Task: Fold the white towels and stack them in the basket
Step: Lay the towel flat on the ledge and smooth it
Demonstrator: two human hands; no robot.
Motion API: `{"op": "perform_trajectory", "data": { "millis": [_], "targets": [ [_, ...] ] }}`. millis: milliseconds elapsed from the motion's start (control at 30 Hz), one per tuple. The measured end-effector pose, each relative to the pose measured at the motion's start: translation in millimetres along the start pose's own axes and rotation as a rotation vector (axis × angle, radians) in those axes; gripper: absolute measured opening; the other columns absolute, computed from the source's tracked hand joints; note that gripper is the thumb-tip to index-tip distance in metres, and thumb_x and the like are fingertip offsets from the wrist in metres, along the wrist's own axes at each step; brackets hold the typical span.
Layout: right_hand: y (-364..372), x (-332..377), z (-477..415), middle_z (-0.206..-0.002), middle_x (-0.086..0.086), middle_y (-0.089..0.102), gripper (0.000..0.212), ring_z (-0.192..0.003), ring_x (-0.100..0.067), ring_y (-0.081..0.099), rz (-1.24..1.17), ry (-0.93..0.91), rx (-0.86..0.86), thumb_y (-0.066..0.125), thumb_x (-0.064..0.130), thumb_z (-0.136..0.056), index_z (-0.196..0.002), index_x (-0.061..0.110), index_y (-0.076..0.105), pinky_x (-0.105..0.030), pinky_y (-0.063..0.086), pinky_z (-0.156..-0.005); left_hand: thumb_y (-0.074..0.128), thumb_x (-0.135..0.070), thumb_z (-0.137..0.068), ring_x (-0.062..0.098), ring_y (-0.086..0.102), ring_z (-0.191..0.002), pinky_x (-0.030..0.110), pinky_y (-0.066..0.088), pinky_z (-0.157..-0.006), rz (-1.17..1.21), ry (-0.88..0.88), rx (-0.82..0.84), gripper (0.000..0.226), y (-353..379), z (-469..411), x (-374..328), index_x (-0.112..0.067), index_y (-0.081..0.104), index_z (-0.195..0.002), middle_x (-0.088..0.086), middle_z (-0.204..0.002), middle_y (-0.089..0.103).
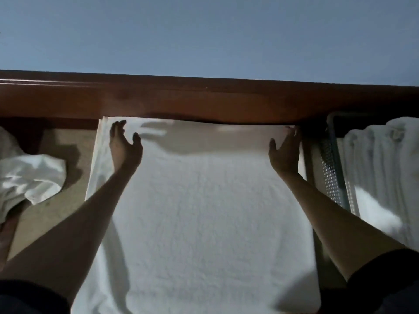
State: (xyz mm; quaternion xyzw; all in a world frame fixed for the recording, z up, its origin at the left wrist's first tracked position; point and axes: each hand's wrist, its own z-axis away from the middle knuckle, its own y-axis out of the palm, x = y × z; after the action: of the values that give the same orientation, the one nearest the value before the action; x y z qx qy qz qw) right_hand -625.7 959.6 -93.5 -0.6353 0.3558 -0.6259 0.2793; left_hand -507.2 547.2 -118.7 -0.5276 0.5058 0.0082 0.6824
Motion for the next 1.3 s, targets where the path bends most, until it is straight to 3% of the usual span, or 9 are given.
{"op": "perform_trajectory", "data": {
  "millis": [67, 167, 267, 333, 433, 800, 900, 1067, 1300],
  "targets": [
    [17, 3, 27, -0.146, -0.024, 0.043, 0.04, -0.137, -0.037, 0.042, -0.063, -0.178, 0.032, 0.057, 0.01, -0.096, -0.133, -0.001, 0.048, -0.043, 0.04, -0.114, 0.058, -0.011, -0.096, 0.029, 0.054, -0.125, 0.034, 0.044, -0.107, 0.042, 0.212, 0.11, 0.041, 11, 53, -46, -0.005, 0.054, -0.137, 0.015, -0.139, 0.056],
    [52, 2, 58, -0.15, -0.024, 0.042, 0.037, -0.142, -0.036, 0.04, 0.022, -0.397, 0.207, 0.05, 0.017, -0.101, -0.135, 0.003, 0.054, -0.044, 0.037, -0.113, 0.052, -0.02, -0.1, 0.035, 0.049, -0.134, 0.044, 0.041, -0.112, -0.086, 0.412, 0.342, 0.046, 61, 85, -65, -0.005, 0.05, -0.143, 0.017, -0.148, 0.051],
    [70, 0, 57, -0.164, -0.017, 0.025, 0.048, -0.153, -0.03, 0.022, 0.199, -0.499, 0.343, 0.037, 0.037, -0.108, -0.151, 0.017, 0.044, -0.048, 0.023, -0.119, 0.037, -0.04, -0.108, 0.027, 0.02, -0.156, 0.049, 0.016, -0.125, -0.263, 0.525, 0.496, 0.057, 101, 87, -78, -0.02, 0.027, -0.161, 0.007, -0.168, 0.024],
    [69, -9, 47, -0.168, -0.01, 0.016, 0.053, -0.156, -0.025, 0.011, 0.257, -0.561, 0.384, 0.032, 0.046, -0.108, -0.157, 0.025, 0.035, -0.048, 0.013, -0.123, 0.028, -0.049, -0.109, 0.021, 0.0, -0.159, 0.051, 0.004, -0.127, -0.399, 0.605, 0.502, 0.06, 117, 88, -75, -0.031, 0.011, -0.164, -0.001, -0.173, 0.004],
    [55, -28, 18, -0.168, -0.004, 0.019, 0.057, -0.156, -0.022, 0.013, 0.3, -0.639, 0.368, 0.034, 0.05, -0.107, -0.158, 0.025, 0.033, -0.049, 0.013, -0.125, 0.022, -0.052, -0.109, 0.019, -0.006, -0.159, 0.052, 0.004, -0.127, -0.49, 0.616, 0.491, 0.061, 118, 87, -71, -0.036, 0.002, -0.164, -0.004, -0.173, -0.006],
    [25, -54, -16, -0.167, -0.014, 0.021, 0.066, -0.156, -0.029, 0.013, 0.305, -0.206, 0.153, 0.028, 0.046, -0.105, -0.158, 0.008, 0.027, -0.049, 0.01, -0.126, 0.018, -0.052, -0.109, 0.02, -0.007, -0.159, 0.054, 0.005, -0.127, -0.527, 0.598, 0.503, 0.06, 111, 87, -76, -0.038, -0.002, -0.163, -0.004, -0.172, -0.008],
    [50, -7, 20, -0.166, -0.014, 0.023, 0.061, -0.155, -0.027, 0.017, 0.157, -0.251, 0.135, 0.035, 0.04, -0.106, -0.156, 0.005, 0.033, -0.04, 0.008, -0.126, 0.019, -0.052, -0.109, 0.021, -0.008, -0.159, 0.056, 0.001, -0.126, -0.462, 0.577, 0.588, 0.06, 106, 84, -75, -0.034, 0.0, -0.164, -0.001, -0.172, -0.008],
    [114, 63, 91, -0.156, -0.022, 0.041, 0.049, -0.147, -0.034, 0.038, 0.006, -0.434, 0.021, 0.051, 0.026, -0.107, -0.146, -0.002, 0.048, -0.048, 0.034, -0.118, 0.02, -0.049, -0.11, 0.02, -0.007, -0.159, 0.052, -0.002, -0.127, -0.355, 0.522, 0.602, 0.061, 56, 96, -29, -0.028, 0.005, -0.165, 0.001, -0.172, -0.005],
    [152, 98, 115, -0.163, -0.016, 0.029, 0.052, -0.153, -0.033, 0.023, 0.29, -0.379, 0.128, 0.038, 0.041, -0.106, -0.152, 0.016, 0.042, -0.05, 0.025, -0.12, 0.022, -0.061, -0.107, 0.018, -0.006, -0.159, 0.055, 0.001, -0.126, -0.533, 0.527, 0.567, 0.06, -31, 21, 66, -0.048, -0.001, -0.161, -0.01, -0.172, -0.005]
  ]
}}
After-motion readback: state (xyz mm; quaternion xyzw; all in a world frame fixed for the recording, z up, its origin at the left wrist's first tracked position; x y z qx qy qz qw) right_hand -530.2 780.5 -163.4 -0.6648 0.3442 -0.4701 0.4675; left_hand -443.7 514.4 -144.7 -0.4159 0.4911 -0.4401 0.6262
